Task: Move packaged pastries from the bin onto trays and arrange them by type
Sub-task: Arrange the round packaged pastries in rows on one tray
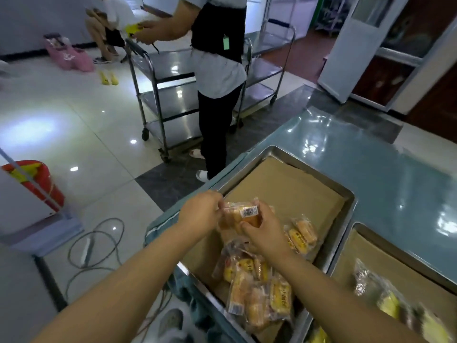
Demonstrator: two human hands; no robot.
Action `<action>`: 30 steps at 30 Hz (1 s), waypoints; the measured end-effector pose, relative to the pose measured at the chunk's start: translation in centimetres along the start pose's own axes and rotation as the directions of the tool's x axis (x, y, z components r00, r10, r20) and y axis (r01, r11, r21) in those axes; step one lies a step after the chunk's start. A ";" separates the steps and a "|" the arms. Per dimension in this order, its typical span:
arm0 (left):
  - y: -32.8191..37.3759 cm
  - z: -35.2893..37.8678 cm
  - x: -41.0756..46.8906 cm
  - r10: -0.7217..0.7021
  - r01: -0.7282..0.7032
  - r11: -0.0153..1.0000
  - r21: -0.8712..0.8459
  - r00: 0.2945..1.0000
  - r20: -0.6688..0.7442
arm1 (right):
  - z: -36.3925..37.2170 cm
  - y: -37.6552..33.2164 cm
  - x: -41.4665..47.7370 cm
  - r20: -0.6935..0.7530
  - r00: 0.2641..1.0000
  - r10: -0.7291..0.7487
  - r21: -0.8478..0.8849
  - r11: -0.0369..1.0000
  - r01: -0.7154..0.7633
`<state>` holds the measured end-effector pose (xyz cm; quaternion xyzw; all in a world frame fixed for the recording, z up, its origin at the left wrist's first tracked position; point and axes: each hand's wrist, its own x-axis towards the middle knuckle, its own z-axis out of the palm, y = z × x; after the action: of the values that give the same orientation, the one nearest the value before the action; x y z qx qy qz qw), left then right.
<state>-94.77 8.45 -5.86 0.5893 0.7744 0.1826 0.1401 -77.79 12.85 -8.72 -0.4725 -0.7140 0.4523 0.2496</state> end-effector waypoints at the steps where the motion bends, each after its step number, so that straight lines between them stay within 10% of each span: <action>1: 0.0 0.3 0.9 0.000 0.000 1.000 -0.005 1.000 0.018 | 0.0 0.5 0.4 -0.033 0.999 0.029 -0.013 0.999 -0.029; 9: -0.6 1.9 9.7 0.129 -0.120 0.988 -0.093 0.986 0.103 | -1.5 2.8 4.8 -0.409 0.907 0.097 -0.329 0.912 -0.245; 15: -1.5 3.4 16.0 0.269 -0.247 0.952 -0.179 0.957 0.111 | -1.0 4.3 6.9 -0.326 0.931 0.166 -0.585 0.738 -0.337; 20: -1.3 6.4 19.7 0.457 -0.397 0.862 -0.316 0.877 0.145 | 1.1 6.1 7.2 -0.161 0.957 0.242 -0.619 0.730 -0.289; 30: -2.3 11.7 21.6 0.638 -0.659 0.752 -0.001 0.727 0.253 | 0.5 6.0 8.1 -0.438 0.883 0.170 -0.496 0.773 -0.395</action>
<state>-97.47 30.06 -17.40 0.8456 0.5045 0.1133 0.1326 -79.01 20.81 -14.81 -0.7051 -0.6753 0.1528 0.1531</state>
